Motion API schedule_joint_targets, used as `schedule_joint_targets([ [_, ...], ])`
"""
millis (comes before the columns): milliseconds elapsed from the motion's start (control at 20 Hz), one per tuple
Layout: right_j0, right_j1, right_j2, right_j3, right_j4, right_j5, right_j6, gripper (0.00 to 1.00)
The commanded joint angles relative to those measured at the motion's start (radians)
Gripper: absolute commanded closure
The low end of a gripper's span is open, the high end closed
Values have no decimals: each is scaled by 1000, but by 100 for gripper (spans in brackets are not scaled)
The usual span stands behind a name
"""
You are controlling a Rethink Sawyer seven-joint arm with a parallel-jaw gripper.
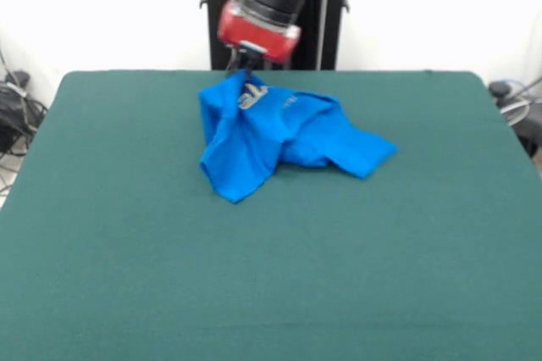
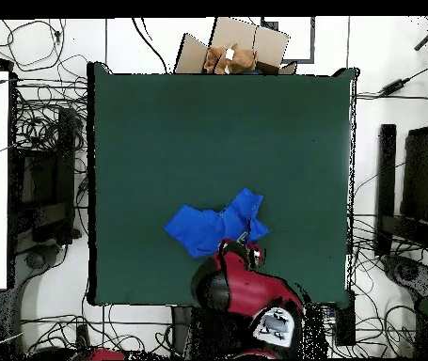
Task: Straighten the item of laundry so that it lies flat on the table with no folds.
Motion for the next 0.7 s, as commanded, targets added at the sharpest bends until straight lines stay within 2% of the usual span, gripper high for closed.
schedule_joint_targets([
  [50,-229,-6,193,-53,-87,62,90,100],
  [100,-275,-11,231,-65,-118,80,63,100],
  [300,-364,34,292,-140,-171,102,20,100],
  [550,-413,82,323,-244,-222,96,-1,100],
  [700,-436,122,345,-306,-283,63,-18,100],
])
